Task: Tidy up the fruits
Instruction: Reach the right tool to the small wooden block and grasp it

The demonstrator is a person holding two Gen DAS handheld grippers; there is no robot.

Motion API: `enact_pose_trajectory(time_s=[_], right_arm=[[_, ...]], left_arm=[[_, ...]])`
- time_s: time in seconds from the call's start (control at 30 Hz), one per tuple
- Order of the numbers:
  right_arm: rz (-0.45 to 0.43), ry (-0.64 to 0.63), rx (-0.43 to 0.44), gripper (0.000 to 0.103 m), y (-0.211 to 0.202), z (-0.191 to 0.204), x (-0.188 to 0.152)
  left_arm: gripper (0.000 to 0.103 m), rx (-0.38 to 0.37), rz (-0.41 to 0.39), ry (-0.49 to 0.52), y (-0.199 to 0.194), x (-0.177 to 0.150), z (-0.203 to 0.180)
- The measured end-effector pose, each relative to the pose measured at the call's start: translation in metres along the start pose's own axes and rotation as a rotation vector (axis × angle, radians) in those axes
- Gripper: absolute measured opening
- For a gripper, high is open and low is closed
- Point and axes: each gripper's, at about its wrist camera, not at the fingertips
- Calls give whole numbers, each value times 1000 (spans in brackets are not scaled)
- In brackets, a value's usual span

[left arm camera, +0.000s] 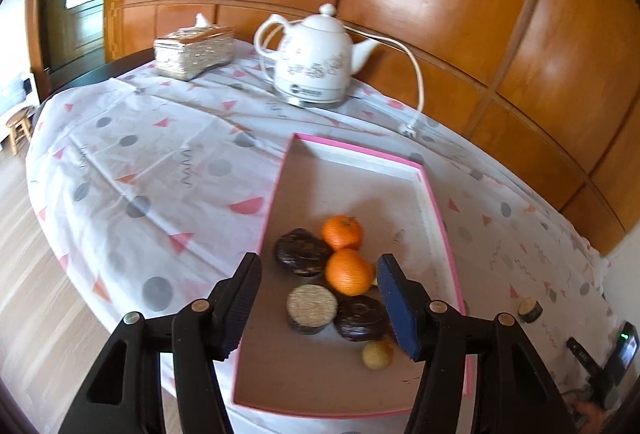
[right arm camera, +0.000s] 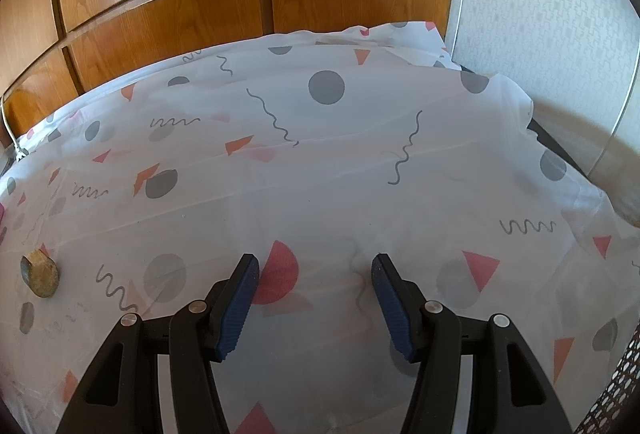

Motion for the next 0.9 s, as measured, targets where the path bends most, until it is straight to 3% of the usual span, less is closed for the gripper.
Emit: enact_pose_trajectory(time_s=[0.2,0.37,0.57,0.73,0.9], right_arm=[[7,-24,106,59,-15,21,0],[17,-63,278,59,-32,52,2],[58,-121,426,59,-44,89,4],[71,-196,478,60,-49,122,4],[109,-300,445,60,-40,155,4]], left_arm=[[61,11,6,-28,0,-1,11],[61,6,13,-28,3,-2,11],[61,2,2,-39,0,-1,12],[61,2,-1,-46,-1,-1,13],[61,0,0,-49,-1,0,14]])
Point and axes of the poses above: each gripper's, at about its wrist camera, not at the fingertips, and y roughly the way its jaws point, z to its left, x to its top, and after that the axes turned 7 degrees about z, right-handed
